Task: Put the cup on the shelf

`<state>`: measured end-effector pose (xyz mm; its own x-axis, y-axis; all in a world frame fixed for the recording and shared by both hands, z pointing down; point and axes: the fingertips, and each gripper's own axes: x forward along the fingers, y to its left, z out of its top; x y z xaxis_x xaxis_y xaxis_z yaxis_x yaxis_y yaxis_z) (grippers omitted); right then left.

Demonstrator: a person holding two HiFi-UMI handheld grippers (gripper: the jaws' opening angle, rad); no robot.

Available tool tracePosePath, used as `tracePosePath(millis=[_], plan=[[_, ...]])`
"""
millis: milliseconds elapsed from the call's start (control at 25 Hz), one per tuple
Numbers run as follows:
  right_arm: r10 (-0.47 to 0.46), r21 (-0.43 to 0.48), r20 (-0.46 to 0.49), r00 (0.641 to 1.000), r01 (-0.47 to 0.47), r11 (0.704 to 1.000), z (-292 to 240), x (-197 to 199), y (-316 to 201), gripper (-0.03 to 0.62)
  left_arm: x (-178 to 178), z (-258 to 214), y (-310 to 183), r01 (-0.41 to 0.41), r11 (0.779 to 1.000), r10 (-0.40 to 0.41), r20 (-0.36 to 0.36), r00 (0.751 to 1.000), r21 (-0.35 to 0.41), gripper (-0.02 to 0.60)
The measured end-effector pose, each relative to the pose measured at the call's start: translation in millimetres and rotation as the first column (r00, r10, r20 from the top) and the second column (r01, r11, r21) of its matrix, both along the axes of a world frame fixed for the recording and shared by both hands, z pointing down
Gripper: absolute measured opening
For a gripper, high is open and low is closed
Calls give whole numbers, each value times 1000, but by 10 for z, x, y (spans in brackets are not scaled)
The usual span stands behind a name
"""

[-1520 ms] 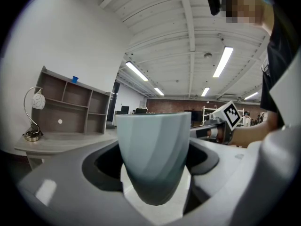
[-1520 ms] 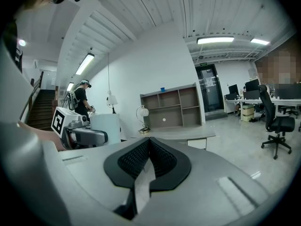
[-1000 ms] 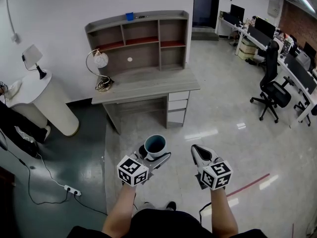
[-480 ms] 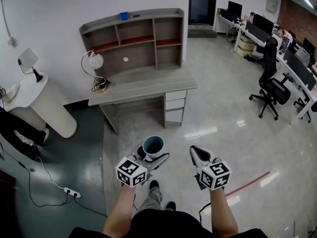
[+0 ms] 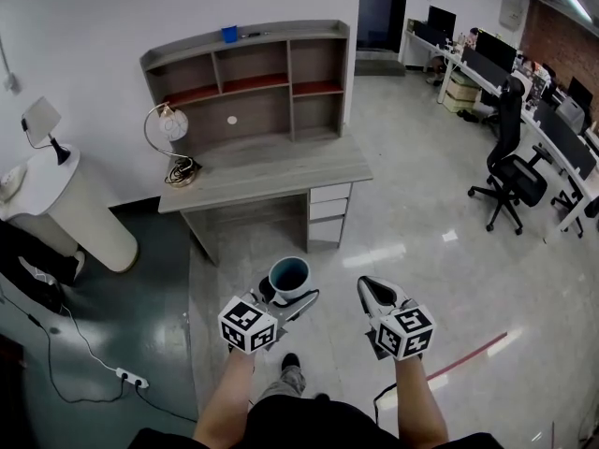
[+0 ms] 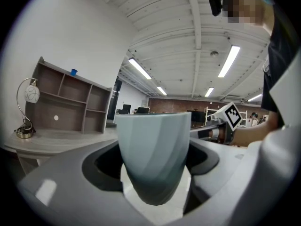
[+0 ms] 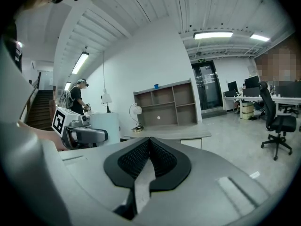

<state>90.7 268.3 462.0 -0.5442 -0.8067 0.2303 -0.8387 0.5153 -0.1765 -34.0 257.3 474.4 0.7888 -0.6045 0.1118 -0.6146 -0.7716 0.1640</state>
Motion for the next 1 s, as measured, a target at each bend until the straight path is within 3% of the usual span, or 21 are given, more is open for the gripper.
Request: tracePosePath(millis=[600, 1000], plan=[[54, -11, -11, 998, -54, 998, -44, -361, -989, 12, -339, -22, -1060, -65, 998, 65, 4, 998, -9, 368], [75, -26, -24, 997, -76, 997, 17, -718, -1356, 12, -695, 58, -1473, -89, 996, 89, 3, 996, -19, 368]])
